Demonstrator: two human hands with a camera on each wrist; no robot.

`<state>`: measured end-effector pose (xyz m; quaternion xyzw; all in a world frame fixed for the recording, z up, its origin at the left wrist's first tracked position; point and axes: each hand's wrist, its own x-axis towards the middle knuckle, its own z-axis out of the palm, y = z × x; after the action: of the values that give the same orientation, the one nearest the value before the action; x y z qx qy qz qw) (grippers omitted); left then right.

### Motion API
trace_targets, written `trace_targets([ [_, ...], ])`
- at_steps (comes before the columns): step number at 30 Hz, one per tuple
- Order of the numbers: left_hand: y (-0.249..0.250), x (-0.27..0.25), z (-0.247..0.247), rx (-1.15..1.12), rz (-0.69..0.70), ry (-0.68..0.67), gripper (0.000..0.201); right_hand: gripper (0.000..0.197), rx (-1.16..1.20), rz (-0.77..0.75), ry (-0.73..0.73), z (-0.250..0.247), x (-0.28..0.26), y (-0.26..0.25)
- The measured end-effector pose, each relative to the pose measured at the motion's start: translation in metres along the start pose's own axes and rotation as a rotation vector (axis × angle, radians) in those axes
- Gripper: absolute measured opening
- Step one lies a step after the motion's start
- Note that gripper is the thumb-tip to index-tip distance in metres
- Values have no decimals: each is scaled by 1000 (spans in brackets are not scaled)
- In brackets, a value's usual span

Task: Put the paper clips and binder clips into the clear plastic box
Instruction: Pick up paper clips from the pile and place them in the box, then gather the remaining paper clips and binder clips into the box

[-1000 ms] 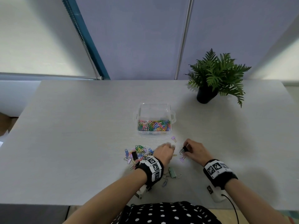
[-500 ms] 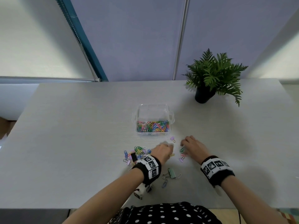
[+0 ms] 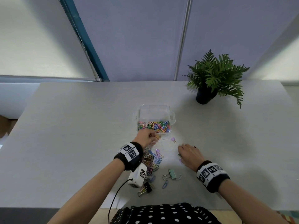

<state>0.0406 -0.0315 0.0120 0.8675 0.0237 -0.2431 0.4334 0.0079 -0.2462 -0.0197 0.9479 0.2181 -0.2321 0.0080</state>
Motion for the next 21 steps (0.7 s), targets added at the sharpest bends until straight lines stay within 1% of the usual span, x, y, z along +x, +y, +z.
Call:
trace_targets([
  [1, 1, 2, -8, 3, 3, 38, 15, 27, 28, 12, -6, -1, 1, 0],
  [3, 2, 9, -24, 4, -13, 113, 17, 15, 101, 45, -2, -3, 3, 1],
  [4, 2, 12, -32, 19, -22, 140, 17, 13, 131, 53, 0, -4, 5, 2],
  [6, 0, 20, -46, 122, -41, 175, 17, 20, 152, 45, -5, -4, 7, 4],
  [11, -1, 31, -60, 334, -65, 181, 21, 21, 126, -7, 1, -7, 10, 3],
  [15, 1, 32, -59, 391, -49, 155, 21, 20, 177, -19, -50, -8, 10, 3],
  [17, 0, 31, -57, 392, -22, 153, 22, 18, 372, 9, -12, -15, 11, 6],
  [19, -1, 30, -57, 373, 7, 177, 22, 20, 635, -5, 98, -29, 14, 8],
  [21, -1, 30, -59, 371, 40, 206, 22, 14, 809, -31, 181, -49, 23, 5],
])
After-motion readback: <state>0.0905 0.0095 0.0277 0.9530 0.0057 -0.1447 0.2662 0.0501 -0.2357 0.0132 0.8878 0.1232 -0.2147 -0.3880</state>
